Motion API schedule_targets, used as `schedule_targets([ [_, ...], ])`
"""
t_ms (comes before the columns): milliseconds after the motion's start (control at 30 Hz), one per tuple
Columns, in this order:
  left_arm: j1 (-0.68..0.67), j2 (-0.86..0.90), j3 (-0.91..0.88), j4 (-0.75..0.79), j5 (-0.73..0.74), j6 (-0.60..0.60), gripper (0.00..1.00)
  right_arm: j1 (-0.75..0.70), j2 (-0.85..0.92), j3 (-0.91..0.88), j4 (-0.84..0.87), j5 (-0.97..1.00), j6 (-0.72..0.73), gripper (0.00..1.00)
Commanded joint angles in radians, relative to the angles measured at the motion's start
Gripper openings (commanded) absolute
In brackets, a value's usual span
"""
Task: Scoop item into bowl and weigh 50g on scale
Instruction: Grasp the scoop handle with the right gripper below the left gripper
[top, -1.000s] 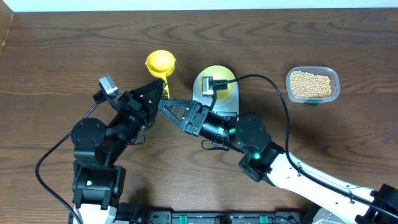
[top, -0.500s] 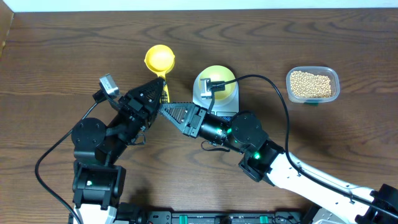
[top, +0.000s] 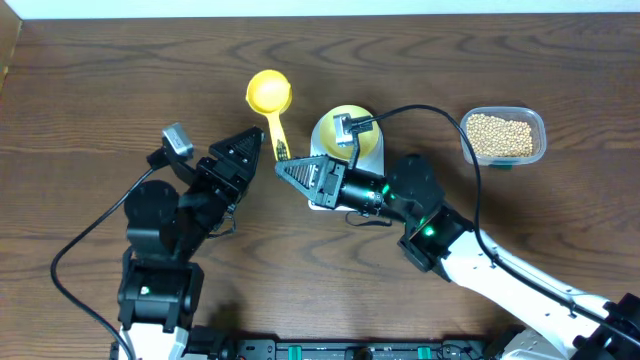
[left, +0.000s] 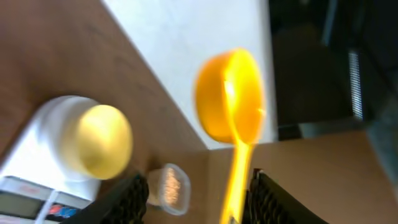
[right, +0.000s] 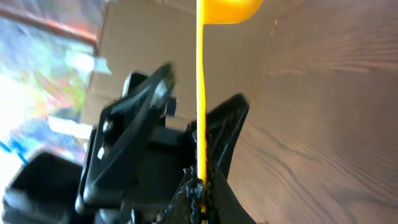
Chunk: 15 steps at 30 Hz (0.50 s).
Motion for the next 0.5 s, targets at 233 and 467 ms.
schedule_targets([
  [233, -0.004, 0.058, 0.001, -0.013, -0.052, 0.066, 0.5, -0.013, -0.012, 0.019, -0.28, -0.127, -0.415, 0.01],
  [467, -0.004, 0.06, 0.001, -0.13, -0.152, 0.081, 0.47, -0.012, -0.087, 0.019, -0.435, -0.06, -0.586, 0.01],
])
